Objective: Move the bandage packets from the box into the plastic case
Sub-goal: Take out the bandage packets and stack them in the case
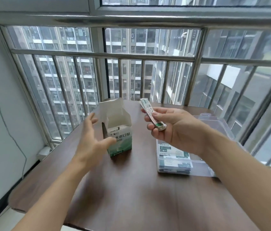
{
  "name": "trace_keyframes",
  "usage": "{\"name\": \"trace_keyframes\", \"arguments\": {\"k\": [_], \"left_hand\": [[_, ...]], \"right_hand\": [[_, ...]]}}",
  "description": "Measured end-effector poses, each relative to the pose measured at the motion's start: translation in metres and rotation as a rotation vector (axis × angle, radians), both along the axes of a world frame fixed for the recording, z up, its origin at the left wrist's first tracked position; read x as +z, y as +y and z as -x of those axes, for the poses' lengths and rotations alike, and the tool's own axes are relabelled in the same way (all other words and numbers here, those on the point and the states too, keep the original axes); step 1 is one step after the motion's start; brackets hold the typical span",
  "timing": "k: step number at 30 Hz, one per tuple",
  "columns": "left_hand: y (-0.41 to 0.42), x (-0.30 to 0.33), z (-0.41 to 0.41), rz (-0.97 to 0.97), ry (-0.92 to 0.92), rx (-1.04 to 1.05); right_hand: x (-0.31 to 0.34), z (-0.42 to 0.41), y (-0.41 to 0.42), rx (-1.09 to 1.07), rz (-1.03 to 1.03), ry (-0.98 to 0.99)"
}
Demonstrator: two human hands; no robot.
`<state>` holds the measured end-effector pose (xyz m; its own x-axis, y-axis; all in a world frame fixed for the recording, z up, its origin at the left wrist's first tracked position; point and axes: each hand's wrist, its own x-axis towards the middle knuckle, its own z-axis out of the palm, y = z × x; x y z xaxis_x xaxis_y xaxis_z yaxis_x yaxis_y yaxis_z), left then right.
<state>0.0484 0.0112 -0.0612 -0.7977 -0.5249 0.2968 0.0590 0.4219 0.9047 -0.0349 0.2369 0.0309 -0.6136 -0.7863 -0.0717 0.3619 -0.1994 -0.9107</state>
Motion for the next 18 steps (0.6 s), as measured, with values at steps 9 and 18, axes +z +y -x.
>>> {"name": "trace_keyframes", "arguments": {"k": [9,18], "left_hand": [[0.120,0.098,0.020,-0.103,0.326,-0.293],[0.170,0.099,0.060,-0.632,0.112,-0.498]], "right_hand": [[0.009,-0.023,0.025,0.092,-0.067,0.059],[0.022,-0.014,0.047,-0.371,-0.173,0.079]]}}
